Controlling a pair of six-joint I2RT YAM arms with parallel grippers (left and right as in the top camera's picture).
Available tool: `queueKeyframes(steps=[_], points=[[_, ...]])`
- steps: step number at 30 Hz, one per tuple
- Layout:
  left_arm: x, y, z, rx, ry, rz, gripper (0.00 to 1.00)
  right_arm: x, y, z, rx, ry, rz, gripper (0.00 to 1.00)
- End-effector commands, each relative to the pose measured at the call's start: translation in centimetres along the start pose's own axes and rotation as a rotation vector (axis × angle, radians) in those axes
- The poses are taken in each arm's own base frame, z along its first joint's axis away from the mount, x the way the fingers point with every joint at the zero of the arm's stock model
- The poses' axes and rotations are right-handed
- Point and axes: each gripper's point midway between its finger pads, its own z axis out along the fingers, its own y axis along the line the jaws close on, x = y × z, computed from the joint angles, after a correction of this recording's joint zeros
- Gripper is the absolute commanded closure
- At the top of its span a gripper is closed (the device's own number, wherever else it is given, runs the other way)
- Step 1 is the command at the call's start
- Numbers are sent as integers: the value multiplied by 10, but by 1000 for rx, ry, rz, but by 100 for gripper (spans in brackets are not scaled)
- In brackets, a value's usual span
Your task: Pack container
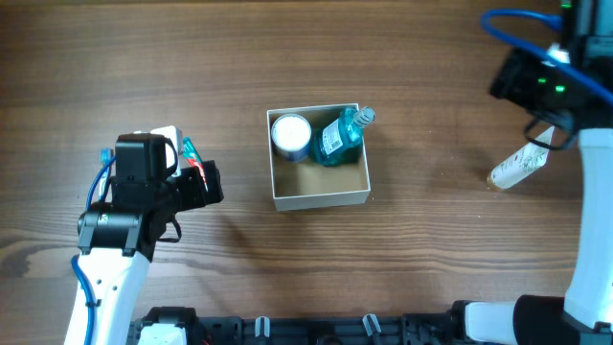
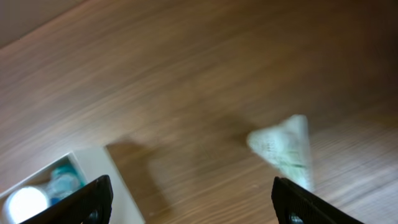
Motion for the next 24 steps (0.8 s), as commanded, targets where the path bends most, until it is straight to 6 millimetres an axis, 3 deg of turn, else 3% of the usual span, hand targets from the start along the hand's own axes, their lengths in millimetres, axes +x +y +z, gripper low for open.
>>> queueKeyframes(steps=[1, 9, 12, 15, 16, 19, 22, 24], points=[[-8, 0, -4, -8, -22, -6, 0, 1, -9, 3, -13, 28, -15, 17], [-8, 0, -4, -8, -22, -6, 0, 5, -8, 3, -17, 44, -20, 17], [-8, 0, -4, -8, -22, -6, 0, 18, 25, 0, -187, 95, -166, 24], [-8, 0, -4, -8, -22, -6, 0, 35, 42, 10, -191, 134, -244, 42], [-8, 0, -4, -8, -22, -6, 0, 41, 49, 17, -194, 147, -260, 43], [-8, 0, -4, -8, -22, -6, 0, 58, 67, 36, -227, 185, -288, 40], [-8, -1, -4, -8, -23, -6, 0, 93, 106, 54, -371, 258, -381, 26], [-8, 0, -4, -8, -22, -6, 0, 109, 125, 61, -423, 265, -440, 23]])
